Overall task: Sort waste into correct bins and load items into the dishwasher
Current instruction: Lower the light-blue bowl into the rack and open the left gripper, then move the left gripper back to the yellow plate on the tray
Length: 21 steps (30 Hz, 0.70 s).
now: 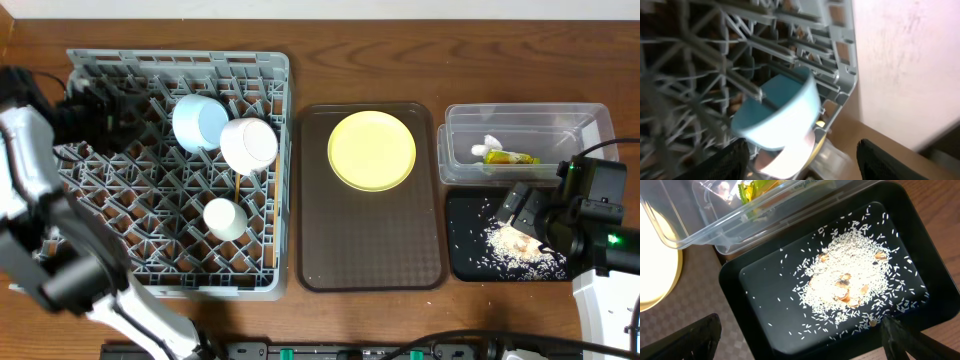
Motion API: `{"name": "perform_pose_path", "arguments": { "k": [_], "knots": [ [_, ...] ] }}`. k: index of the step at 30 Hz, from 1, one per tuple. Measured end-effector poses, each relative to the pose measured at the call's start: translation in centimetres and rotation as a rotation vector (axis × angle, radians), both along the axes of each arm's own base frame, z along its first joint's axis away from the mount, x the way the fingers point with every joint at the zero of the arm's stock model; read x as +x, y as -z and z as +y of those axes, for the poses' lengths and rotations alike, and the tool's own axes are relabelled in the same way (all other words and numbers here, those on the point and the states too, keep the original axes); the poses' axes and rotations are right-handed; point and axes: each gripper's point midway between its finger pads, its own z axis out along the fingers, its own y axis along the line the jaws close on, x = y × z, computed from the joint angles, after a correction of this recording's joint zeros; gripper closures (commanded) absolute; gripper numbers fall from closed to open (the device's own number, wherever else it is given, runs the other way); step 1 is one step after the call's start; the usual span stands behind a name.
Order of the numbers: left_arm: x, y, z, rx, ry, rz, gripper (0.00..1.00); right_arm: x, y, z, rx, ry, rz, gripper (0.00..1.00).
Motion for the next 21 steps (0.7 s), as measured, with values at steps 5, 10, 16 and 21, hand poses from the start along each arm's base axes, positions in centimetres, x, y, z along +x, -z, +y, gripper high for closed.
{"name": "perform_pose_path", "arguments": {
  "k": [5,10,16,21],
  "knots": [
    [-3.1,-9.5,-2.9,0.267,0.006,-0.145,0.32,0.0,0.0,0.0,0.000,0.000,-0.001,0.01],
    [-6.4,-15.1,-10.9,0.376,0.154,-0.271,0.19,0.0,0.0,0.0,0.000,0.000,0.000,0.01],
    [-8.3,-15.2,-21.0,0.404,0.428,-0.323,0.14,0.0,0.0,0.0,0.000,0.000,0.000,0.01],
    [-9.4,-12.0,-28.4,0.465,0.649,-0.288,0.30,0.0,0.0,0.0,0.000,0.000,-0.001,0.01]
  ]
}}
